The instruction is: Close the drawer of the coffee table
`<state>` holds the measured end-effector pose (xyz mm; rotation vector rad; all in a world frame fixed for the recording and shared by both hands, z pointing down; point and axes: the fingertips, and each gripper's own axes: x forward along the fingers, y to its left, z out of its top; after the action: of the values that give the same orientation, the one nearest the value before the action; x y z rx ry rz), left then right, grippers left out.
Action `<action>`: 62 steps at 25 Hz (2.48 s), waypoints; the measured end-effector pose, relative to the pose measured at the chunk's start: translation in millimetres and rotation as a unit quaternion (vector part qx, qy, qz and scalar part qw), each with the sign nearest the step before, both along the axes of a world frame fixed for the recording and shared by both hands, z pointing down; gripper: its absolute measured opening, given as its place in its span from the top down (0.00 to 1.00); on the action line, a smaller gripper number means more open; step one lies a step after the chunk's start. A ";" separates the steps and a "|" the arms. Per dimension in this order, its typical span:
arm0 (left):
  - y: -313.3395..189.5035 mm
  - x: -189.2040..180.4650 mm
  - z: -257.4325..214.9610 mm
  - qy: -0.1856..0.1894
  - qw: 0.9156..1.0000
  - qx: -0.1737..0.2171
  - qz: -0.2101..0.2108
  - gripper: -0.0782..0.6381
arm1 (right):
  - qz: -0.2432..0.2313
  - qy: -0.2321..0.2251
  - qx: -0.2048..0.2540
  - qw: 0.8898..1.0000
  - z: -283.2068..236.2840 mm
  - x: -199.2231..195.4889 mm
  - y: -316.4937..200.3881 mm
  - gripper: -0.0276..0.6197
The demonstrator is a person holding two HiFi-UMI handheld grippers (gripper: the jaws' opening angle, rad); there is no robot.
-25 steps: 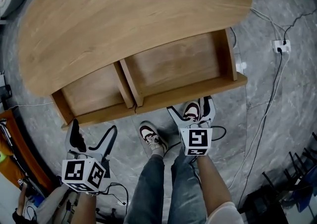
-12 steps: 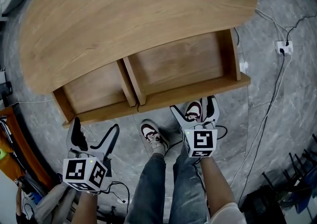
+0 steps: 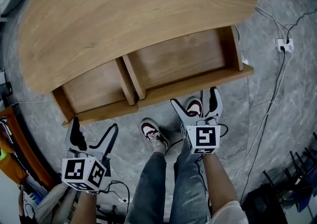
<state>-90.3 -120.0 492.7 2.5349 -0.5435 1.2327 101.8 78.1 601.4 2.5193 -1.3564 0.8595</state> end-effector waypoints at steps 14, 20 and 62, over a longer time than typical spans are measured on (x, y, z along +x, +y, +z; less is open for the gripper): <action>2.5 3.8 -0.4 0.004 1.000 -0.009 -0.010 0.09 | 0.008 0.003 0.008 1.000 -6.4 12.7 -12.8 0.06; 0.0 5.5 -1.4 0.012 1.000 -0.012 -0.019 0.09 | 0.012 0.001 0.007 1.000 -7.8 13.3 -18.3 0.06; -35.9 5.4 11.1 0.015 0.996 -0.026 -0.087 0.09 | 0.023 0.032 0.036 0.999 -25.7 85.7 -98.2 0.05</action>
<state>-84.8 -155.9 503.7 2.4018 -0.6980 1.1304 187.4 -20.1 575.7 2.6179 -1.3376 0.7442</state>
